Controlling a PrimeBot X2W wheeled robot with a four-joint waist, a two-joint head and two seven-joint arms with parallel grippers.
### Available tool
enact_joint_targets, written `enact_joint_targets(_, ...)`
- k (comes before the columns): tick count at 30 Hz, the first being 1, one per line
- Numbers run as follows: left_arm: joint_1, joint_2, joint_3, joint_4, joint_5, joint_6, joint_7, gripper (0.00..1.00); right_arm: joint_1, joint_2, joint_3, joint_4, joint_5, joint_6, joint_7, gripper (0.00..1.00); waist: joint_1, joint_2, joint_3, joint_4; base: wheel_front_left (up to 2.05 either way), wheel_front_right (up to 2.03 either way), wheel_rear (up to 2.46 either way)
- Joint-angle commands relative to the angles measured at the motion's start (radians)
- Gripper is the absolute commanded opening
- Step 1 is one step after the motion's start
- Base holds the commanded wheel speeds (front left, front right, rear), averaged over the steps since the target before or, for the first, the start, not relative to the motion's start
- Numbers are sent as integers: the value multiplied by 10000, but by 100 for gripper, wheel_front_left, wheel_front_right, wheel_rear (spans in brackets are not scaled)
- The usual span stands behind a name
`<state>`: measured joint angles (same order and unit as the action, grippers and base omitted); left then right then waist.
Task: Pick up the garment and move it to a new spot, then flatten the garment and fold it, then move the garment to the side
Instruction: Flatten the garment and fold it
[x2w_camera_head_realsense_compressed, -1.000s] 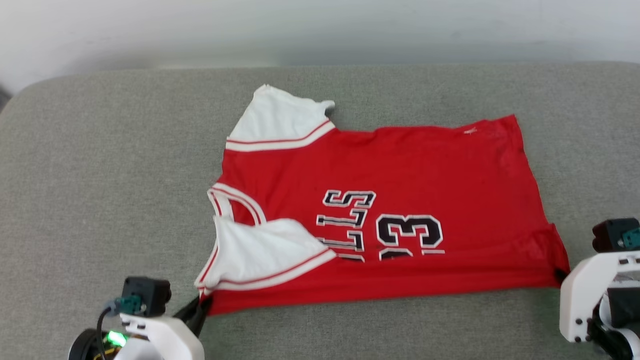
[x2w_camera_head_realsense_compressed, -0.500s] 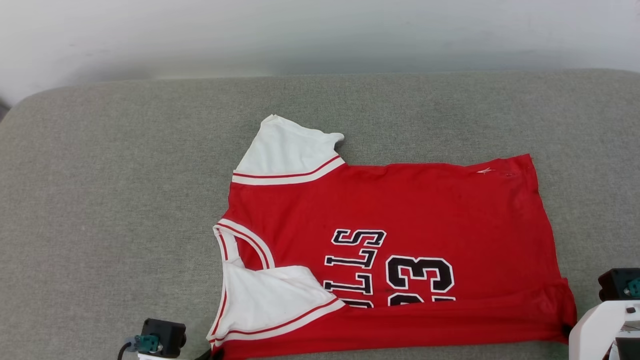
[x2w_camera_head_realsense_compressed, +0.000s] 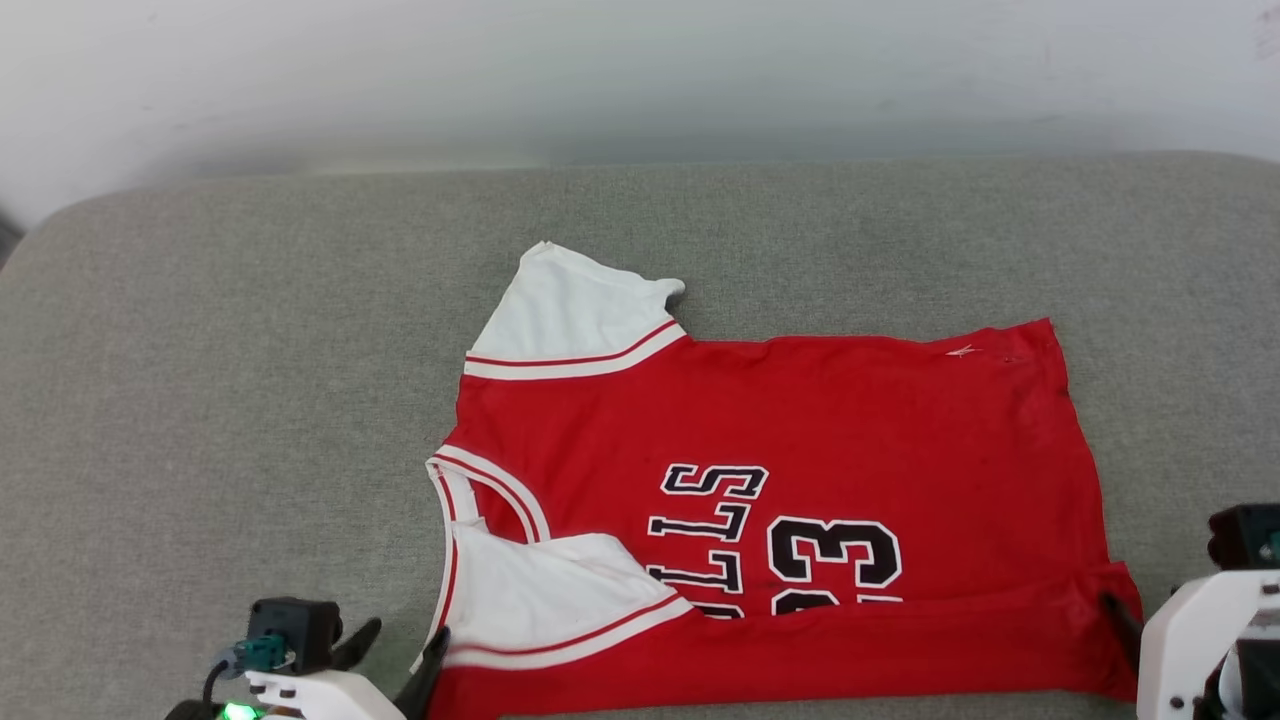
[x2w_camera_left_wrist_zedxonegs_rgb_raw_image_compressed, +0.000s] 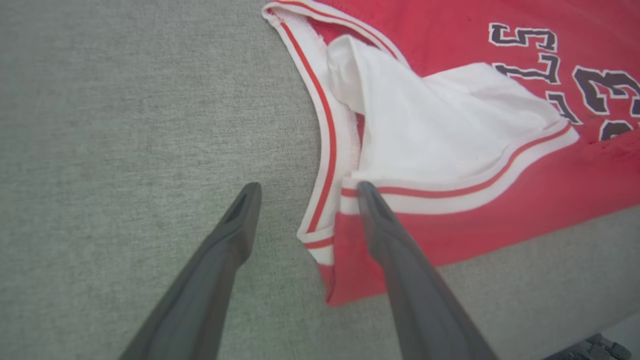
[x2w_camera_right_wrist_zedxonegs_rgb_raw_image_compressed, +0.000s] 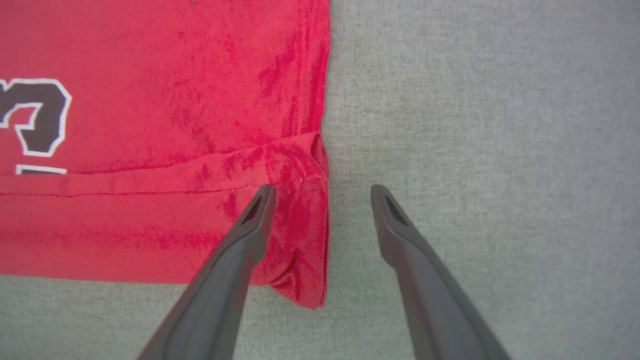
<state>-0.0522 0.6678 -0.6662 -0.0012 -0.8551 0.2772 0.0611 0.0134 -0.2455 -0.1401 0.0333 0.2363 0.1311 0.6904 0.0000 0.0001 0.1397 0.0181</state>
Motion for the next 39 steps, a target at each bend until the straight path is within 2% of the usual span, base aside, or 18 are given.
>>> enact_joint_targets(1, -145, -46, 64, -8, 50, 32, -160, 100, -209, -40, -22, -88, -1, -7, -153, 100, 0, -1, -44, -20, 0, 0, 0)
enact_joint_targets(11, -621, -339, 932, -182, 754, -106, -2687, 100, -913, 63, 210, -895, -6, -7, -2595, 100, 0, -1, -310, -191, 0, 0, 0)
enact_joint_targets(16, -711, -717, 1495, -414, 1370, -199, -3220, 100, -1077, 294, 316, -1147, 91, -7, -4147, 100, 0, -1, -346, -278, 0, 0, 0)
enact_joint_targets(19, -670, -1183, 2174, -786, 1950, -355, -3269, 100, -1040, 501, 337, -1205, 115, -7, -4994, 100, 0, -1, -325, -316, 0, 0, 0)
enact_joint_targets(24, -266, -2019, 3424, -1293, 2926, -1034, -3266, 100, -1004, 756, 430, -1108, 180, -6, -6110, 100, 0, -1, -221, -438, 0, 0, 0)
enact_joint_targets(30, -403, -2442, 4088, -1135, 3575, -1976, -3260, 100, -1286, 854, 597, -1089, 11, -6, -6957, 100, 0, -1, 135, -699, 0, 0, 0)
enact_joint_targets(34, -980, -2173, 4094, -752, 3699, -2529, -3212, 100, -1524, 955, 668, -1217, -55, -6, -7296, 100, 0, -1, 578, -939, 0, 0, 0)
enact_joint_targets(39, -2415, -1573, 4016, -325, 3396, -3237, -2039, 100, -1836, 1050, 889, -1338, -133, -6, -7567, 100, 0, -1, 1289, -1324, 0, 0, 0)
